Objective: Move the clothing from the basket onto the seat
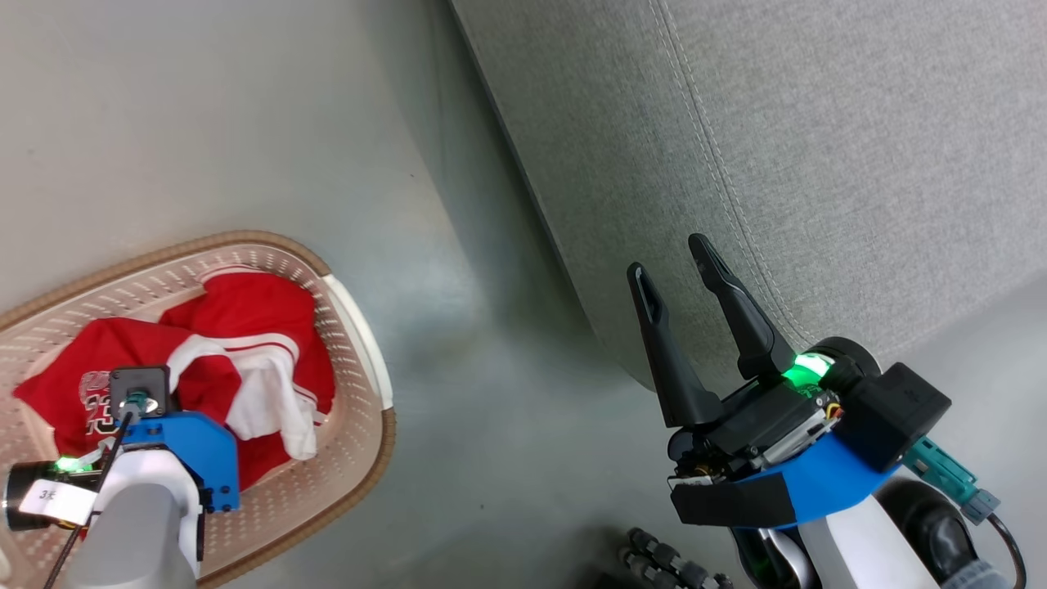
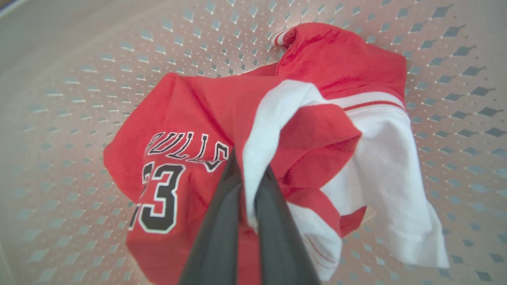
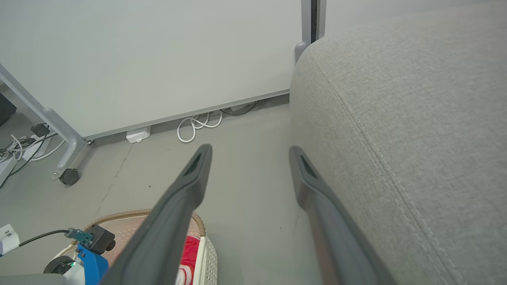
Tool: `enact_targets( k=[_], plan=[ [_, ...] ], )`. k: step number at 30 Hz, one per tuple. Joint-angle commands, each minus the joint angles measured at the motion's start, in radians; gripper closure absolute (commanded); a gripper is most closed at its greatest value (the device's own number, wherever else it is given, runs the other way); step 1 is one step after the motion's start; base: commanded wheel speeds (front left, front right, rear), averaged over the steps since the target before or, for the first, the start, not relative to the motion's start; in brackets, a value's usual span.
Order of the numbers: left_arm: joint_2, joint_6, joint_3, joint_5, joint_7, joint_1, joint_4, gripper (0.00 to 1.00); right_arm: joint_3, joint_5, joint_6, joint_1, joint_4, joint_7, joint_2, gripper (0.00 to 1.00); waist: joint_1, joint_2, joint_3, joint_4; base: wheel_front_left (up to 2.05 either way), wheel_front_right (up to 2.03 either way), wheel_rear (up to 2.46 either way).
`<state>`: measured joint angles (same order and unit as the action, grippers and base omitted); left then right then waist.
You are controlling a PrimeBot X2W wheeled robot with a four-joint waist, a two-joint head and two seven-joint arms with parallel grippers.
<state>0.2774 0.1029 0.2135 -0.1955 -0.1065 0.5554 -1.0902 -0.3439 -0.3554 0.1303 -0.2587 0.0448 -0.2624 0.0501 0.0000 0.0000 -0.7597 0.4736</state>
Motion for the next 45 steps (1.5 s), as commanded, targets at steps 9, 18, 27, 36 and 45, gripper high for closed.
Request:
enact_targets(
  k=[9, 18, 27, 36, 45],
  plan=[
    [-0.076, -0.056, 0.026, -0.025, -0.049, 0.008, -0.068, 1.00, 0.029, 0.048, 0.001, -0.010, -0.045, -0.004, 0.001, 0.00, 0.0000, 0.0000, 0.138, -0.089, 0.00, 0.00, 0.00],
    [-0.147, -0.121, 0.126, 0.030, -0.087, -0.024, -0.138, 1.00, 0.068, 0.102, 0.001, 0.024, -0.101, -0.004, 0.001, 0.00, 0.0000, 0.0000, 0.297, -0.180, 0.00, 0.00, 0.00],
    [-0.203, -0.165, 0.177, 0.034, -0.117, -0.021, -0.154, 1.00, 0.067, 0.153, 0.001, 0.079, -0.151, -0.004, 0.001, 0.00, 0.0000, 0.0000, 0.440, -0.267, 0.00, 0.00, 0.00],
    [-0.228, -0.208, 0.251, -0.018, -0.146, -0.055, -0.077, 1.00, 0.071, 0.180, 0.001, 0.138, -0.188, -0.004, 0.001, 0.00, 0.0000, 0.0000, 0.583, -0.339, 0.00, 0.00, 0.00],
    [-0.227, -0.223, 0.415, -0.160, -0.135, -0.074, 0.099, 1.00, 0.081, 0.202, 0.001, 0.198, -0.218, -0.004, 0.001, 0.00, 0.0000, 0.0000, 0.679, -0.394, 0.00, 0.00, 0.00]
  ],
)
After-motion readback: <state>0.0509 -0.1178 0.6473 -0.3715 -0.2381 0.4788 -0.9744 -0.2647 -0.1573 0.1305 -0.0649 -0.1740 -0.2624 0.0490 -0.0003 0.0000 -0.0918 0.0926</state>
